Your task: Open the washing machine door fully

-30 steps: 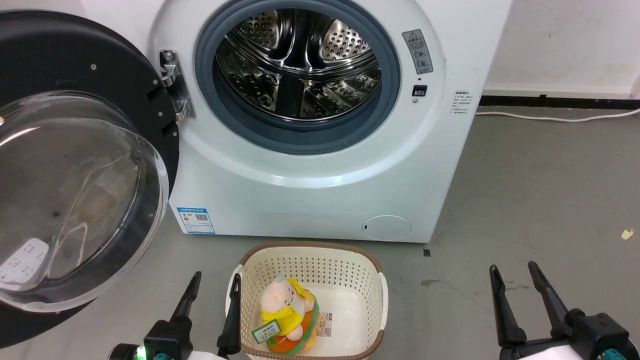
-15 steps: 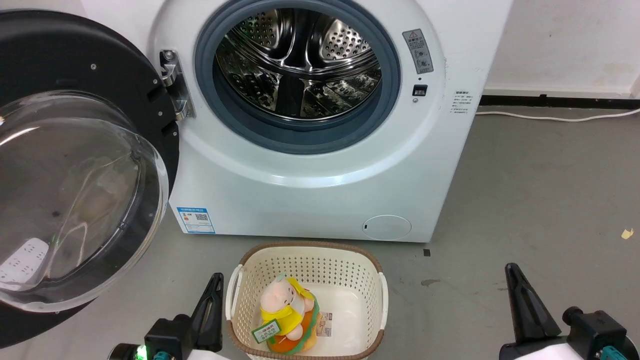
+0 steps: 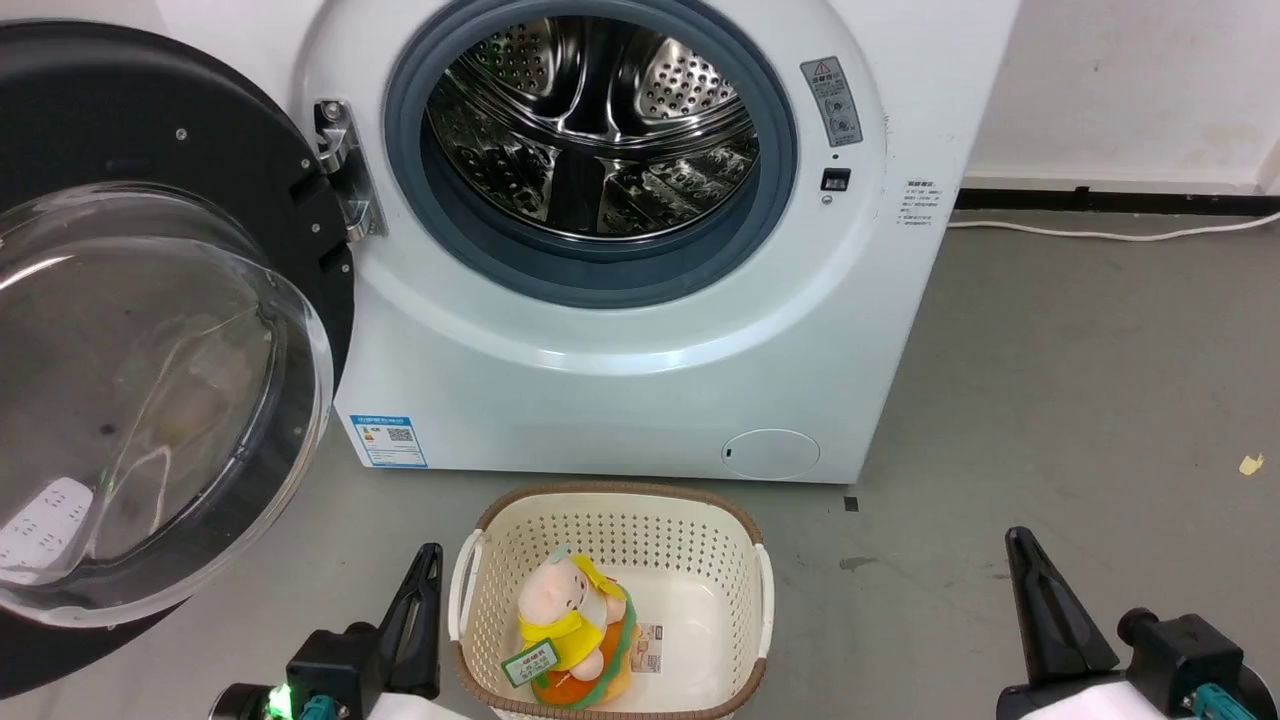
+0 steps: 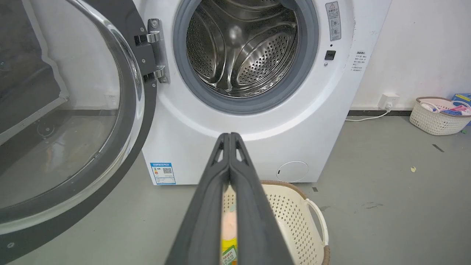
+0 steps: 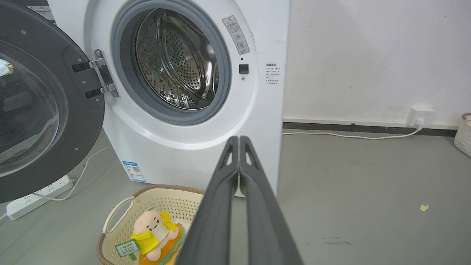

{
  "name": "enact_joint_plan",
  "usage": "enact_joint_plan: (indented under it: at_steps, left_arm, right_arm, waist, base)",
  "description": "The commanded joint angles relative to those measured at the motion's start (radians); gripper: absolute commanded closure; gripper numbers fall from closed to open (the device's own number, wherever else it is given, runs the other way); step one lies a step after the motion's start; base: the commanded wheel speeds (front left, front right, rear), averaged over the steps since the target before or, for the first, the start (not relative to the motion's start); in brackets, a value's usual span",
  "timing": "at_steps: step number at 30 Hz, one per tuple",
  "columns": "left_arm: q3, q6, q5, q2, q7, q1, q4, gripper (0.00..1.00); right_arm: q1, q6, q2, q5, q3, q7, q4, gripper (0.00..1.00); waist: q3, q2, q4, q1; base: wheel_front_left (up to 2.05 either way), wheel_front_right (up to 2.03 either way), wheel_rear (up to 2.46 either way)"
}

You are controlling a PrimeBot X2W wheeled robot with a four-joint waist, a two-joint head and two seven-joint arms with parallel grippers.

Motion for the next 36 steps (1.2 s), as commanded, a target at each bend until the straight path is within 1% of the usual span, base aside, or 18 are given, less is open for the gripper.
enact_joint_plan:
  at_steps: [1, 36]
  left_arm:
    - [0.004, 0.004, 0.008, 0.0, 0.004, -0.01, -0.005, 1.0]
    - [0.029, 0.012, 0.035, -0.001, 0.08, -0.025, -0.041, 1.0]
  right_arm:
    - [-0.012, 0.0, 0.001, -0.008, 0.0, 0.004, -0.007, 1.0]
    - [-0.035, 0.0, 0.002, -0.051, 0.001, 0.08, -0.023, 1.0]
  waist:
    - [0.0, 0.0, 0.0, 0.0]
    - [0.004, 0.0, -0.016, 0.0]
  base:
    - [0.0, 0.0, 0.0]
    - [0.0, 0.0, 0.0]
